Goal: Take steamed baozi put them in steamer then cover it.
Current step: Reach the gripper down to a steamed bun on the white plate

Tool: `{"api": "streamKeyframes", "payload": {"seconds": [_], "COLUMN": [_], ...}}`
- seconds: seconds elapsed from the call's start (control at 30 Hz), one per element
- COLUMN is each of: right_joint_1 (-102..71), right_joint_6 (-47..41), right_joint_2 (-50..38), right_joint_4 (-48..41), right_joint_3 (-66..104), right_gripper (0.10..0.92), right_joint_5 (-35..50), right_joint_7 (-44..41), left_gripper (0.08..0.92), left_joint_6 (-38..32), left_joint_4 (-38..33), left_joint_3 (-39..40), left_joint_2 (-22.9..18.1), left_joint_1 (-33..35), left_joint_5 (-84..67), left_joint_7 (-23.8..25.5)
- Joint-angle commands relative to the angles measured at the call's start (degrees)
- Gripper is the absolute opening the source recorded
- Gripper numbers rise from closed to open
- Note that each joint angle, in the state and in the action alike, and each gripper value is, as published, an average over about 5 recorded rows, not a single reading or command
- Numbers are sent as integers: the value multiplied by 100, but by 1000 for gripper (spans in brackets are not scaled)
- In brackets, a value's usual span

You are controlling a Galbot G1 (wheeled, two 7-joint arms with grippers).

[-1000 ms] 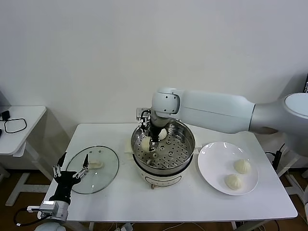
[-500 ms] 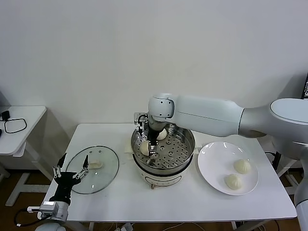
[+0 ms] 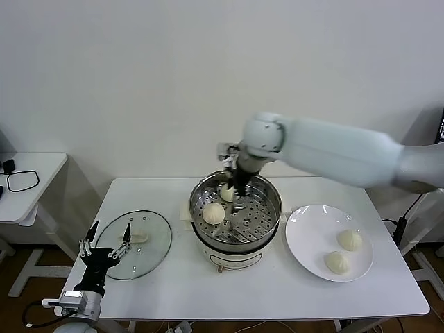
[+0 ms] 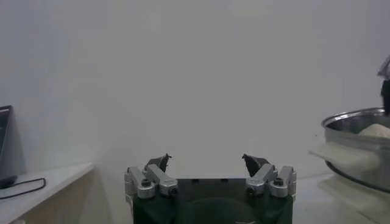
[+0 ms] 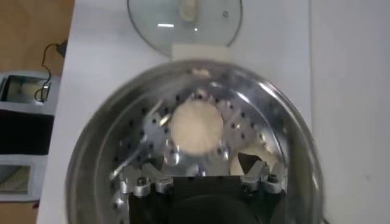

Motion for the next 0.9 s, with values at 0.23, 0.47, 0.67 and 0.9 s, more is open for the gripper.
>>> {"api": "streamKeyframes", "payload": {"seconds": [0.23,0.47,0.67,0.9], "right_joint_1": [83,-1461,-2600,-3413], "right_joint_6": [2275,2681,2837,2847], "right_joint_2": [-3211,-3486,-3183,-2670], "right_joint_4": [545,233,-119,-497], "right_joint_3": [-175,796,1737,2208], "right_gripper": [823,823,823,823], "right_joint_5": [-1631,-2719,-3436,-3629], "right_joint_7": [-1704,-1804,-1759,-1400], "left_gripper": [823,823,823,823], "left_joint_6": [0,-18,-24,-20], "left_joint_4": [-180,-239,-253,-221], "left_joint_3": [137,205,229,224], "left_joint_2": [-42,-92,-110,-110], "left_joint_1": [84,127,126,101], "left_joint_5": [79,125,137,139], "left_joint_7": [-29,-36,-44,-51]}}
